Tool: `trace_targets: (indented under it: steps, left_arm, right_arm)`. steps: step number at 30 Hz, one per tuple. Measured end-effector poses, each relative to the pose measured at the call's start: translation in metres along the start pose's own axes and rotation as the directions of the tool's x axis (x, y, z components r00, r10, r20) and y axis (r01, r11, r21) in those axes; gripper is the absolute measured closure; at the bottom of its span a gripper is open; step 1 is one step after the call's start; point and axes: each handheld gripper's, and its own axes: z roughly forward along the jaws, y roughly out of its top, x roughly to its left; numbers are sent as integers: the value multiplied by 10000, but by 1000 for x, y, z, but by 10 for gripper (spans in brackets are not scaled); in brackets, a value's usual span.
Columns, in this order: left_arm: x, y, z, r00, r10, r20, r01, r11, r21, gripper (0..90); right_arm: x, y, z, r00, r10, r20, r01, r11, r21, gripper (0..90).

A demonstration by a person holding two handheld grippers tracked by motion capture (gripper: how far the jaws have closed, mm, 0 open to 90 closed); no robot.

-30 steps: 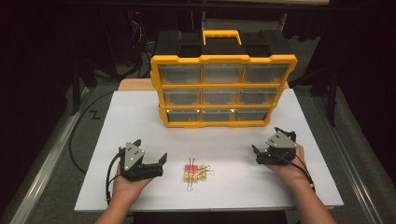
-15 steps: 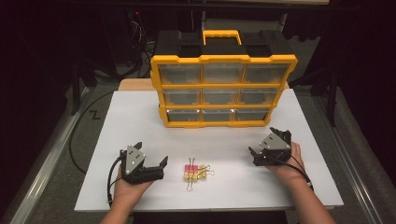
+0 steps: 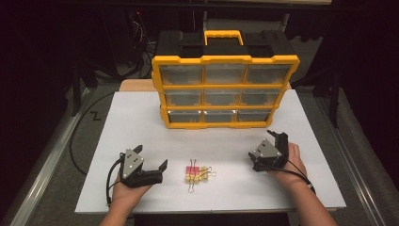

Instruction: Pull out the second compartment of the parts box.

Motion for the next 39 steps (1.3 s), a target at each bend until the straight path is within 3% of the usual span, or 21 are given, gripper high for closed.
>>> trace_targets:
  steps: [8,10,13,17,21,24,25,27,39]
  left_arm:
    - [1,0,-2,9998,104,-144,-106,9998,-146,4]
    - [0,0,-2,9999,128,-112,-129,9998,-147,4]
    - [0,0,-2,9999,107,-89,-109,9998,-145,4]
    - [0,1,-3,9999,94,-84,-96,9998,-181,4]
    - [-2,1,-3,9995,328,-46,-328,9994,-108,4]
    - [-3,1,-3,9989,455,-97,-457,9989,-136,4]
    - [-3,1,-3,9989,449,-111,-451,9989,-159,4]
    - [-3,1,-3,9989,445,-167,-448,9988,-184,4]
    - [-4,1,-3,9977,630,-249,-636,9977,-230,4]
  right_arm:
    - [6,5,-1,9956,-887,297,880,9958,235,8]
    - [7,6,-1,9909,-1280,426,1269,9916,258,8]
    - [10,8,-2,9883,-1418,552,1404,9897,286,8]
    - [12,10,-2,9788,-1919,723,1897,9812,351,8]
    - [14,13,-3,9681,-2374,797,2346,9711,431,10]
    - [16,15,-3,9550,-2783,1026,2744,9603,502,11]
    - [18,15,-3,9559,-2749,1033,2706,9612,538,12]
    - [18,17,-2,9419,-3148,1168,3105,9491,536,13]
    - [21,20,-3,8993,-3984,1802,3932,9171,655,97]
